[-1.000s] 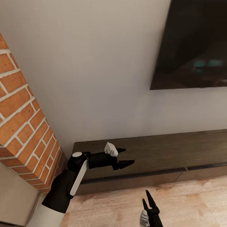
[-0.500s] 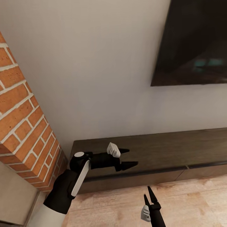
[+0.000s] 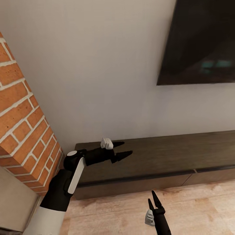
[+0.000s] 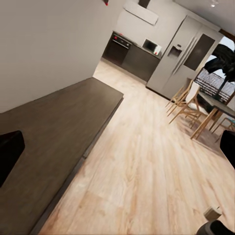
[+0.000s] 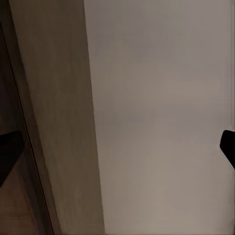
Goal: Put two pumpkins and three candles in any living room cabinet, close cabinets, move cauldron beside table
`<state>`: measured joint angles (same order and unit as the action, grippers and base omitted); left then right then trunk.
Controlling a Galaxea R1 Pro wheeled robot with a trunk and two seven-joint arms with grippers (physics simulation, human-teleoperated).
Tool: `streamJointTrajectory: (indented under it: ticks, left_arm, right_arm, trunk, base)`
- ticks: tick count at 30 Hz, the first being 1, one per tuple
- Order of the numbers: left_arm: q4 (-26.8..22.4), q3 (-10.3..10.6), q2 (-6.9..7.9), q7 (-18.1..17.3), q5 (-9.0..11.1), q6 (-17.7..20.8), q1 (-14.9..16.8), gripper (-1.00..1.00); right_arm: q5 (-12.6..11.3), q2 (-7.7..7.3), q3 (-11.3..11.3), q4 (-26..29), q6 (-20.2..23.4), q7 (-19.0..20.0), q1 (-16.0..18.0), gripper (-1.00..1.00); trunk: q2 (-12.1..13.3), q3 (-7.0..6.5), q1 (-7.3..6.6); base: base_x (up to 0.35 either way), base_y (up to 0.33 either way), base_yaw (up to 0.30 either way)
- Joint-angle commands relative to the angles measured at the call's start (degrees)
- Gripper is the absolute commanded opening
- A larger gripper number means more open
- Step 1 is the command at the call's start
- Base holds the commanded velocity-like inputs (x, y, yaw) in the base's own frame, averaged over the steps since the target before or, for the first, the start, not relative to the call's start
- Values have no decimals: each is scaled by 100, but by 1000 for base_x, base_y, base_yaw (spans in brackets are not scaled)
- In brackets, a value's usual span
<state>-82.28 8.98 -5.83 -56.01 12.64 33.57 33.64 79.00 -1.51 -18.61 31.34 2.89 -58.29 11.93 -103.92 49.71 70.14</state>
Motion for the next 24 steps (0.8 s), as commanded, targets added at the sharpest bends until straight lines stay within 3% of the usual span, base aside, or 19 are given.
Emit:
streamJointTrajectory:
  ticks: [1,5,24]
  left_arm:
    - [-6,-5,-3,-17,1,0,3,100]
    - [-12,35,-3,-148,0,10,51,100]
    - [34,24,28,-159,-8,5,56,100]
  right_arm:
    - [-3,-7,3,-59,5,13,155,100]
    - [-16,-2,5,-499,-30,377,554,100]
    - [-87,-11,-2,-612,-100,546,795,100]
  trunk:
    - [-42,19,23]
    - [-202,90,110]
    - [-964,432,528]
  base:
    - [0,0,0]
    - [0,0,0]
    - [0,0,0]
